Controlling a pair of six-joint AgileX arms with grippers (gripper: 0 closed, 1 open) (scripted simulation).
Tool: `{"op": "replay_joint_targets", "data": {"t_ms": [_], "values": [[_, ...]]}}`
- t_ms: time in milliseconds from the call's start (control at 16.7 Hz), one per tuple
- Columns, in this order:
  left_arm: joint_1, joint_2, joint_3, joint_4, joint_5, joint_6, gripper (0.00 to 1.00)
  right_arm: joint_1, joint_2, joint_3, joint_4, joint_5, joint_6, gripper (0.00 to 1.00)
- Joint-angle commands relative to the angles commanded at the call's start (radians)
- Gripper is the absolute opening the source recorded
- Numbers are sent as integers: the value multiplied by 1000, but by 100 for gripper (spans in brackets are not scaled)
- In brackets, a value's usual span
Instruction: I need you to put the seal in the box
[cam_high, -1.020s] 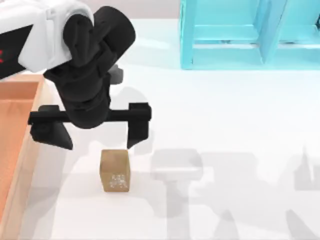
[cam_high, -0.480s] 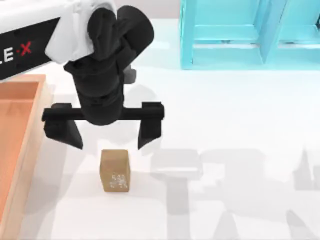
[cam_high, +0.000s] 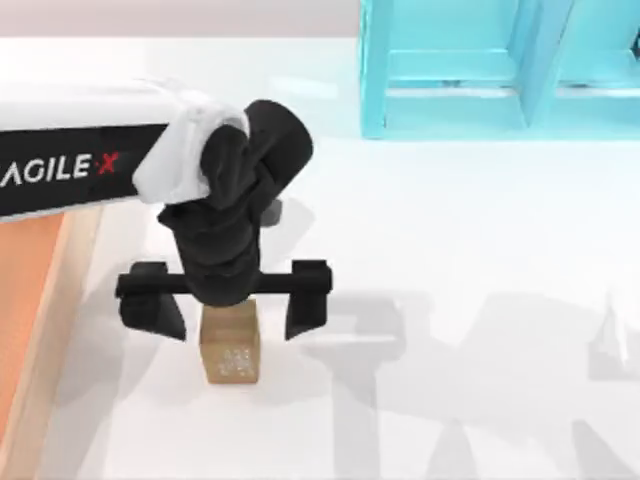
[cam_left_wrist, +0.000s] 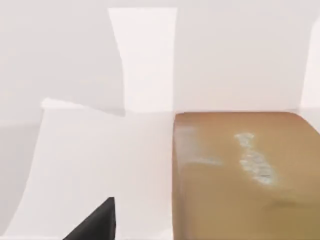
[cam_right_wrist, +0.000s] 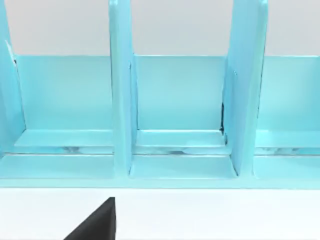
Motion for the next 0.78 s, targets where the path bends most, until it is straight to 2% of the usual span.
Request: {"op": "replay_joint_targets", "data": {"t_ms": [180, 420, 780], "values": [[0, 22, -52, 61, 0, 0, 100, 0, 0, 0, 0, 0, 0, 100], [0, 23, -53, 62, 0, 0, 100, 0, 0, 0, 0, 0, 0, 100], [0, 23, -53, 62, 0, 0, 55, 0, 0, 0, 0, 0, 0, 100]]}}
